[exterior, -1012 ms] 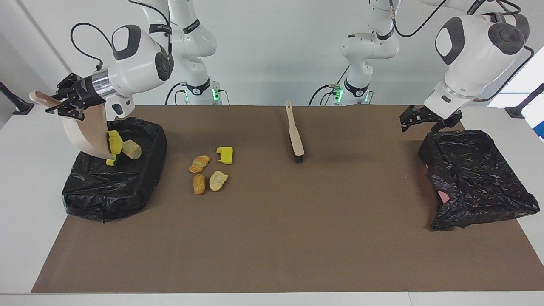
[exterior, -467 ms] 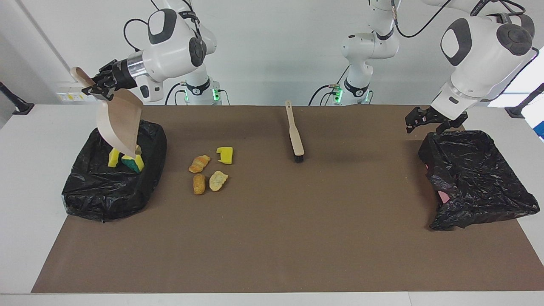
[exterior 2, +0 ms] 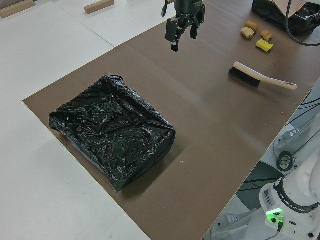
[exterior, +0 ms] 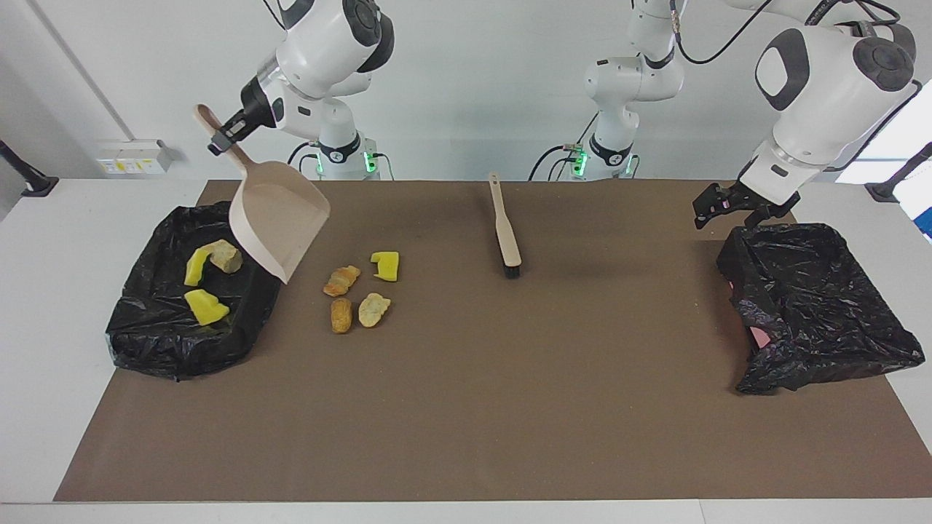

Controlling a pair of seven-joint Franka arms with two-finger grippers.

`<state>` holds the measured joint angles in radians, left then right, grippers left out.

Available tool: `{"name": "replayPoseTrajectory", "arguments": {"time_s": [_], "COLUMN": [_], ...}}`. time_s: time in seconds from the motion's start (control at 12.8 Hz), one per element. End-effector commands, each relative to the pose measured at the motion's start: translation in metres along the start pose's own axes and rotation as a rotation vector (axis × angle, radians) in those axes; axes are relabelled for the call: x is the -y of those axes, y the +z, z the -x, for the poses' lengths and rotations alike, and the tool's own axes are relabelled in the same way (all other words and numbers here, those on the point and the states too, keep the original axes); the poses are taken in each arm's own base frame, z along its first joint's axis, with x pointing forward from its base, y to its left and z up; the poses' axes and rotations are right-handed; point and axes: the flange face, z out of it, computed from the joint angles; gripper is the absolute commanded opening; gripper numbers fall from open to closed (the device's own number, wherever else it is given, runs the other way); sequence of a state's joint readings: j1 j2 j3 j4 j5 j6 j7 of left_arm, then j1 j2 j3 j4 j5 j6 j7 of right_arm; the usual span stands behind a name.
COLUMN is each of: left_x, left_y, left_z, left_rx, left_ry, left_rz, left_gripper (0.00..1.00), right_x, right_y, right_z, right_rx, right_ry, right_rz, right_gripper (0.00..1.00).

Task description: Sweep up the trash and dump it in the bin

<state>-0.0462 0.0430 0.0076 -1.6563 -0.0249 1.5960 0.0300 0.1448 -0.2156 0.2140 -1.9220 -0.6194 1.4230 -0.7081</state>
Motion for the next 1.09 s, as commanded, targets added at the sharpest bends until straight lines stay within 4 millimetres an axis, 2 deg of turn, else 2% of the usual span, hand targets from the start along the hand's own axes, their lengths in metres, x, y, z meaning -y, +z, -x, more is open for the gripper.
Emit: {"name": "replayPoseTrajectory", "arguments": {"time_s": [0.0, 0.16, 0.23, 0.31, 0.39, 0.62, 0.7, 1.01], "left_x": [-0.001, -0.003, -0.001, 0.000, -0.001, -0.001, -0.003, -0.004], "left_y": [-0.004, -0.005, -0.005, -0.006, -0.008, -0.016, -0.014, -0.013], "left_z": [-0.002, -0.002, -0.003, -0.003, -0.004, -0.001, 0.000, 0.003], "left_rx": [-0.018, -0.024, -0.025, -0.028, -0.017, 0.003, 0.003, 0.007], "left_ry": [-0.012, -0.020, -0.023, -0.009, -0.004, 0.049, 0.069, 0.095], "left_rz": [0.010, 0.010, 0.010, -0.001, -0.004, -0.007, -0.004, -0.002], "left_gripper": [1.00, 1.00, 1.00, 1.00, 1.00, 1.00, 1.00, 1.00], "right_x": [-0.004, 0.004, 0.004, 0.008, 0.008, -0.013, -0.005, 0.006], "right_y": [-0.015, -0.021, -0.018, -0.025, -0.034, -0.051, -0.062, -0.076], "right_z": [-0.029, -0.084, -0.111, -0.154, -0.187, -0.246, -0.271, -0.359], "right_rx": [-0.159, -0.204, -0.208, -0.223, -0.248, -0.349, -0.381, -0.442], "right_ry": [0.264, 0.469, 0.573, 0.674, 0.735, 0.892, 0.911, 1.085], "right_rz": [-0.132, -0.242, -0.296, -0.341, -0.378, -0.559, -0.600, -0.710], "right_gripper": [0.00, 0.00, 0.00, 0.00, 0.00, 0.00, 0.00, 0.00]}}
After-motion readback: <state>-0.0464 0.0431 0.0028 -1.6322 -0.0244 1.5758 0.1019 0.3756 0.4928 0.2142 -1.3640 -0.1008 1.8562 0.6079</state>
